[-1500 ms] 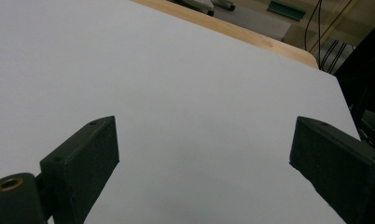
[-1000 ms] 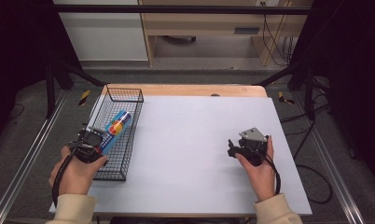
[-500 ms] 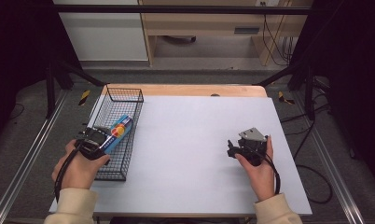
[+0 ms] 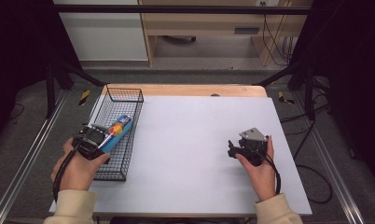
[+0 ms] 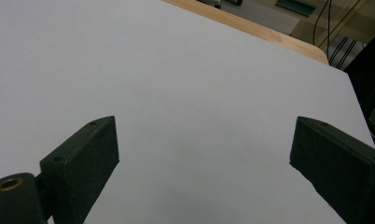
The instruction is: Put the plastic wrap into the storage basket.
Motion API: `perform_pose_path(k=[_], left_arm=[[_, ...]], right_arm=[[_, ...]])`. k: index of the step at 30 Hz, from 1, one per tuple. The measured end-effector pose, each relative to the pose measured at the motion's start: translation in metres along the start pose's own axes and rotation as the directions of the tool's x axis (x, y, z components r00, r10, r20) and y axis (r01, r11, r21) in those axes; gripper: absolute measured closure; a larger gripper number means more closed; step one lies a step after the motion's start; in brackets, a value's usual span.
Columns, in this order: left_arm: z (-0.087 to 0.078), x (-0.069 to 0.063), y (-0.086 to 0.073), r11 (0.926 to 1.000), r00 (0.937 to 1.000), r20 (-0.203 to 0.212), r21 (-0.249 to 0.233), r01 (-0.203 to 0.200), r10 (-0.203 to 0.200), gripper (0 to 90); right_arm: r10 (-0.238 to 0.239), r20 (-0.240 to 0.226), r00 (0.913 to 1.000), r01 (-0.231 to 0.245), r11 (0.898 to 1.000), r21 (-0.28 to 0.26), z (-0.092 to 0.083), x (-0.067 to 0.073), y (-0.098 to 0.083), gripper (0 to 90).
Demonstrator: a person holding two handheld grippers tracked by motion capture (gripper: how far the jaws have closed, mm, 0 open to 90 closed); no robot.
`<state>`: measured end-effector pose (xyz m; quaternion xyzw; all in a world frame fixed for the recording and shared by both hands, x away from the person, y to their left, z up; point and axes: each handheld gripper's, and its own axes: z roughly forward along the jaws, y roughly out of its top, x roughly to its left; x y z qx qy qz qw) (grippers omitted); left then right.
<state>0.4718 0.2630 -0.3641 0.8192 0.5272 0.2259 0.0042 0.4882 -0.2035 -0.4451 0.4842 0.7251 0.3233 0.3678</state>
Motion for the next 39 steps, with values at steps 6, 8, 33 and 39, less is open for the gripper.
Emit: perform_pose_path(k=[6,8,33,39], left_arm=[[-0.020,-0.004,-0.004,0.9914,0.9999,0.005,-0.130,0.015,-0.015,14.2],[-0.034,-0.010,-0.005,0.9742,0.9996,0.027,-0.225,0.015,-0.010,11.6],[-0.060,-0.090,0.041,0.8173,0.9183,0.179,-0.537,-0.210,0.353,6.9],[-0.058,-0.106,0.046,0.7850,0.9020,0.197,-0.584,-0.207,0.384,6.9]], right_arm=[[0.002,0.006,1.0000,-0.002,1.000,0.001,0.000,-0.002,0.000,7.6],[0.004,0.001,1.0000,-0.004,1.000,-0.001,-0.001,-0.003,0.000,6.8],[0.057,-0.059,0.9966,-0.060,0.997,-0.052,-0.022,-0.003,-0.011,4.1],[0.062,-0.060,0.9962,-0.065,0.996,-0.056,-0.027,-0.007,-0.016,4.1]])
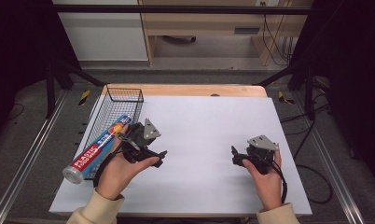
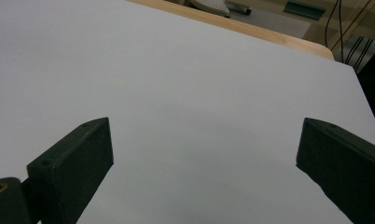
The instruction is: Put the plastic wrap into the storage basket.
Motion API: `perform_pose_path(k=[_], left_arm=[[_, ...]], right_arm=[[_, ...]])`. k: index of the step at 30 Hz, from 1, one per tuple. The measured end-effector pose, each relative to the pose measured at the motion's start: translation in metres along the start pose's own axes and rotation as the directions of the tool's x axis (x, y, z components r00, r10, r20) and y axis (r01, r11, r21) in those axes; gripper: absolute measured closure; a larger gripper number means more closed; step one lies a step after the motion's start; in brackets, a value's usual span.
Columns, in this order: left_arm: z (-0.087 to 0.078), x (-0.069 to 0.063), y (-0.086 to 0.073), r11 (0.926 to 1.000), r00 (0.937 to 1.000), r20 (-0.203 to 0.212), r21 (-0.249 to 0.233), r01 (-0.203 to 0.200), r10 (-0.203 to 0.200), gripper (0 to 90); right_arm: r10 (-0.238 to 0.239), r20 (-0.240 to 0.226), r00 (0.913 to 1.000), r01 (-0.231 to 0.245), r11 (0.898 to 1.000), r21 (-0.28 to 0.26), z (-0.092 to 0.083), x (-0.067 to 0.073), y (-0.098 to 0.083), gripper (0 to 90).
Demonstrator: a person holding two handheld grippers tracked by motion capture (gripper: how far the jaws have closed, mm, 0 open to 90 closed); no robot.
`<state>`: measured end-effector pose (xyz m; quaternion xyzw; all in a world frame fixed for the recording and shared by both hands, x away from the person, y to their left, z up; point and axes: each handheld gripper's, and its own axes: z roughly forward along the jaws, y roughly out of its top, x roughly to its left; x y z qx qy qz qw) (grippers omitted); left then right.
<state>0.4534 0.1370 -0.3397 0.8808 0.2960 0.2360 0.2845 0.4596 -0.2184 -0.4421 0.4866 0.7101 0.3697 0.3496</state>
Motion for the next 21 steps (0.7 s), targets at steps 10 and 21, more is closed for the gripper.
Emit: perform_pose_path(k=[10,21], left_arm=[[0.013,-0.014,0.005,0.9980,0.9991,0.039,-0.061,-0.014,0.016,6.2],[0.034,-0.026,-0.003,0.9978,0.9965,0.075,-0.058,-0.031,0.035,5.1]], right_arm=[[0.019,0.003,0.9998,-0.019,1.000,-0.003,-0.006,-0.007,-0.004,4.0],[0.006,-0.021,0.9998,-0.006,1.000,0.017,-0.016,-0.010,-0.015,3.9]])
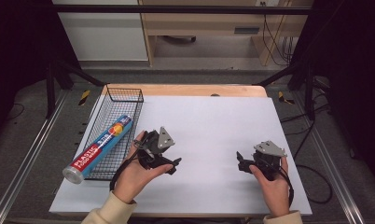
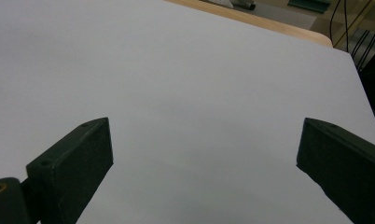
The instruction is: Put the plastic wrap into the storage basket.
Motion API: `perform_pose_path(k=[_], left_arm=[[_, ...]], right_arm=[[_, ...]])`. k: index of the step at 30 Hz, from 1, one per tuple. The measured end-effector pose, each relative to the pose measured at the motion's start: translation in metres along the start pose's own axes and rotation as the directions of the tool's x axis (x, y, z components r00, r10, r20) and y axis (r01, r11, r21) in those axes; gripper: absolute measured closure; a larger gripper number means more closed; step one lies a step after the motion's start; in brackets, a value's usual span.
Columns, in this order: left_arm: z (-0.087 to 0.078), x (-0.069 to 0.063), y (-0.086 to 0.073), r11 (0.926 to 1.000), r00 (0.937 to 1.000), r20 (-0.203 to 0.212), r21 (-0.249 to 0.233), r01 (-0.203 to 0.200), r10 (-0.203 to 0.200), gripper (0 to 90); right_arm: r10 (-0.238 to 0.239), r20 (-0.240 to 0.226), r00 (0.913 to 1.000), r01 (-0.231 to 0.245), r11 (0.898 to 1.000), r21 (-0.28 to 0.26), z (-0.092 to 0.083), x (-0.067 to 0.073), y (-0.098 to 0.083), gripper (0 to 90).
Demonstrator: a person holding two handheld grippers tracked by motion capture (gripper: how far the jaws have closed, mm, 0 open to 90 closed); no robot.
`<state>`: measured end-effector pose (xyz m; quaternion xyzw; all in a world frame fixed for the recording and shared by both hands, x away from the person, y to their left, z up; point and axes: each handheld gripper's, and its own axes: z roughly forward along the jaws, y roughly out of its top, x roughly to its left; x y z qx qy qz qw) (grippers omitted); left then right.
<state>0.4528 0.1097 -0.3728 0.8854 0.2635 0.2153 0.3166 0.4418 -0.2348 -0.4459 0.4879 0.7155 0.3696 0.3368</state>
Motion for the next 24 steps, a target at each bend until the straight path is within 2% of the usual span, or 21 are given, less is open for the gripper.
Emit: perform_pose_path(k=[2,4,14,20,24], left_arm=[[0.004,-0.001,-0.002,1.0000,1.0000,0.006,-0.002,-0.002,0.002,4.9],[0.012,-0.003,-0.007,0.9999,0.9995,0.031,-0.012,-0.009,0.010,4.4],[0.035,-0.013,-0.024,0.9978,0.9965,0.050,-0.005,-0.066,0.066,4.2],[0.047,-0.014,-0.036,0.9981,0.9957,0.070,0.005,-0.061,0.061,4.3],[0.052,-0.012,-0.045,0.9992,0.9965,0.077,-0.024,-0.033,0.034,4.3]], right_arm=[[-0.001,0.000,1.0000,0.001,1.000,-0.001,-0.001,-0.001,-0.001,4.0],[0.006,-0.001,1.0000,-0.006,1.000,0.001,-0.003,-0.003,-0.003,3.9],[0.016,0.004,0.9999,-0.016,1.000,0.011,-0.009,-0.010,-0.009,3.9],[0.016,0.002,0.9999,-0.016,1.000,0.019,-0.010,-0.011,-0.012,3.9],[0.012,-0.002,0.9999,-0.012,1.000,0.026,-0.010,-0.013,-0.014,3.9]])
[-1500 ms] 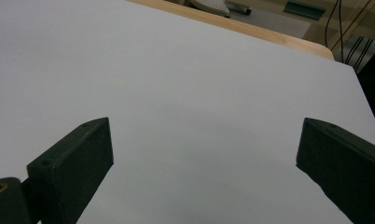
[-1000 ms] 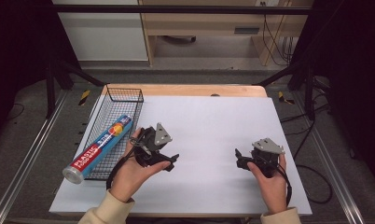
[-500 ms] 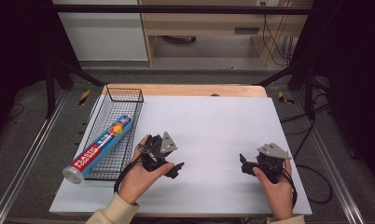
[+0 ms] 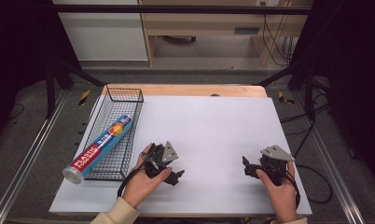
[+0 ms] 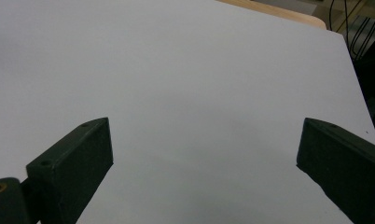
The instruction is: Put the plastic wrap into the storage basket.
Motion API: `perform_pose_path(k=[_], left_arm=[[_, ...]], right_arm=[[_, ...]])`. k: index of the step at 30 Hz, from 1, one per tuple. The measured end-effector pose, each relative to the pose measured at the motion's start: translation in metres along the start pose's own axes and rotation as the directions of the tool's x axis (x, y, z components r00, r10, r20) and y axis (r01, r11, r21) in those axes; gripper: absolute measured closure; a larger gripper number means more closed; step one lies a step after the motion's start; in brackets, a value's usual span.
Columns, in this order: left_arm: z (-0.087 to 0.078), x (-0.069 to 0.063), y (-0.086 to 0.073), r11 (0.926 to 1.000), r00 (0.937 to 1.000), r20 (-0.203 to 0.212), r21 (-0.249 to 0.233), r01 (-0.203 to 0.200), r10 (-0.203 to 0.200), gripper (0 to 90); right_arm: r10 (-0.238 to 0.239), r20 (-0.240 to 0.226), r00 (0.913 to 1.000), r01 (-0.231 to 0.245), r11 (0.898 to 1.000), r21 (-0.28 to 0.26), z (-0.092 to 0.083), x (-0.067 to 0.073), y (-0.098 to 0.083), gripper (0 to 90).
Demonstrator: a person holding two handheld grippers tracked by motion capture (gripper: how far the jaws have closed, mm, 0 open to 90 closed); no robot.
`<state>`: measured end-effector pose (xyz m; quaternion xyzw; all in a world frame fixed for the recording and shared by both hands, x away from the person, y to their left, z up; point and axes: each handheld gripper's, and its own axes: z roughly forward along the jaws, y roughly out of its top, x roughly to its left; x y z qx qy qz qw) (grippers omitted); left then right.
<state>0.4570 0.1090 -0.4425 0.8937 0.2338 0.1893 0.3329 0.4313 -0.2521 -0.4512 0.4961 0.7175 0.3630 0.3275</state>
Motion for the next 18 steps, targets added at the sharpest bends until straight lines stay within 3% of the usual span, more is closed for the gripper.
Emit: perform_pose_path(k=[3,9,13,18], left_arm=[[0.003,0.001,-0.008,0.9982,0.9989,0.015,-0.039,0.046,-0.045,4.3],[0.000,0.003,-0.019,0.9957,0.9981,0.020,-0.072,0.059,-0.058,4.3],[-0.004,0.004,-0.027,0.9907,0.9955,0.032,-0.100,0.092,-0.089,4.3],[-0.007,0.003,-0.034,0.9890,0.9950,0.020,-0.110,0.099,-0.098,4.2]], right_arm=[[0.006,-0.006,1.0000,-0.006,1.000,0.007,0.000,0.000,-0.001,3.9],[0.005,-0.012,0.9999,-0.005,1.000,0.017,0.002,0.000,-0.001,3.9],[0.002,-0.033,0.9995,-0.001,0.999,0.036,0.005,0.002,-0.002,3.9],[-0.007,-0.044,0.9990,0.009,0.999,0.045,0.006,0.003,-0.002,4.0]])
